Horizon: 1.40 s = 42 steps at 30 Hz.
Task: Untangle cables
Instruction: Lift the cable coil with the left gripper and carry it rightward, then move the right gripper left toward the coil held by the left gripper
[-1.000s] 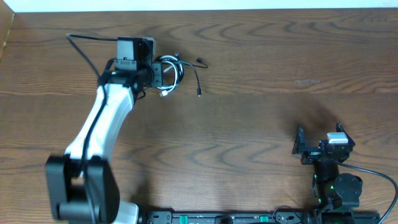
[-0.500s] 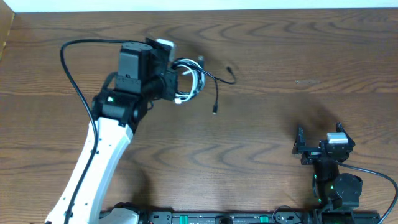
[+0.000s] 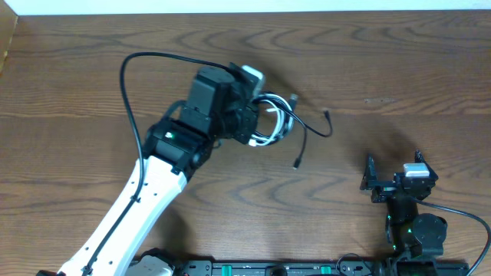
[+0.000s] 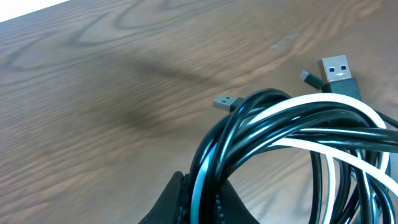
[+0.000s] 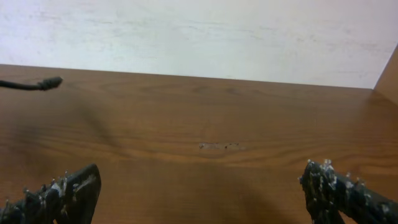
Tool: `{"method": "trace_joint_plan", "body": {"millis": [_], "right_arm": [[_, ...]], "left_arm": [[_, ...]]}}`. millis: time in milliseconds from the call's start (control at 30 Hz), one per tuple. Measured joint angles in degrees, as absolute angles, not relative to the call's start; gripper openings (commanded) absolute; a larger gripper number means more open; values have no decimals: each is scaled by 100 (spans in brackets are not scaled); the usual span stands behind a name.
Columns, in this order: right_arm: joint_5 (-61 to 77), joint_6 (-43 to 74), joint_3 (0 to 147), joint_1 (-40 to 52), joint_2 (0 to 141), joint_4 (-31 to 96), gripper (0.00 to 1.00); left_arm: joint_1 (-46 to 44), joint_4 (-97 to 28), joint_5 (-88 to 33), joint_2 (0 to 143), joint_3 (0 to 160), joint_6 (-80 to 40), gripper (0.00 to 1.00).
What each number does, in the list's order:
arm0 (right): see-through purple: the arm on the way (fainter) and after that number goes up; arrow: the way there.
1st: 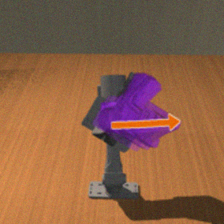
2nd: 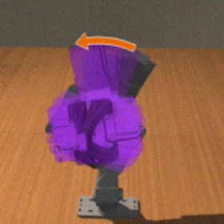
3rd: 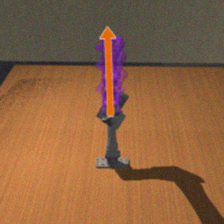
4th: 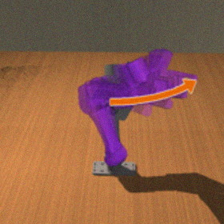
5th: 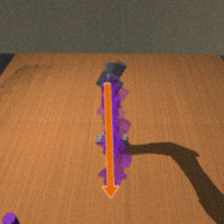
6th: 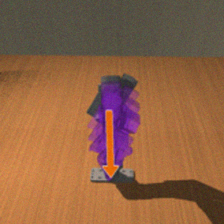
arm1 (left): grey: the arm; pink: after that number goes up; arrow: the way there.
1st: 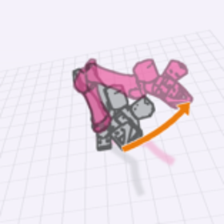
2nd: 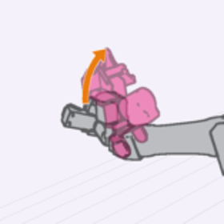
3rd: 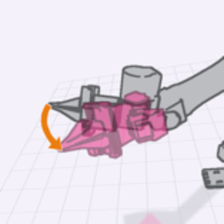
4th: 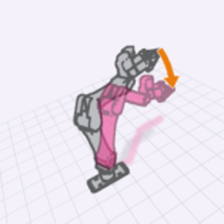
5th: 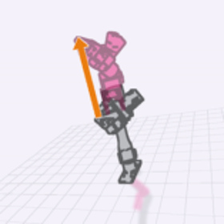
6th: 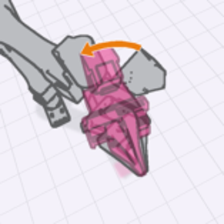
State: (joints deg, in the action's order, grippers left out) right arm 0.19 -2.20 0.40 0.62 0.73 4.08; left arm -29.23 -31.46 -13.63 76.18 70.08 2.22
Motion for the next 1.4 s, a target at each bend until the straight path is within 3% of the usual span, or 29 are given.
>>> {"method": "trace_joint_plan", "body": {"millis": [167,500,933,1400], "right_arm": [[40,-128,40,62,73,405,99],[349,1267,40,62,73,360,99],[1240,1769,591,62,228,711,99],[2405,1737,3157,62,2971,1402,99]], "left_arm": [[-3122,-3011,-1157,7618,7008,-440,7],[-3124,-3020,-167,7618,7008,-2357,7],[-3124,-3166,172,7618,7008,-4272,8],[-3124,-3374,176,7618,7008,-5572,7]]}}
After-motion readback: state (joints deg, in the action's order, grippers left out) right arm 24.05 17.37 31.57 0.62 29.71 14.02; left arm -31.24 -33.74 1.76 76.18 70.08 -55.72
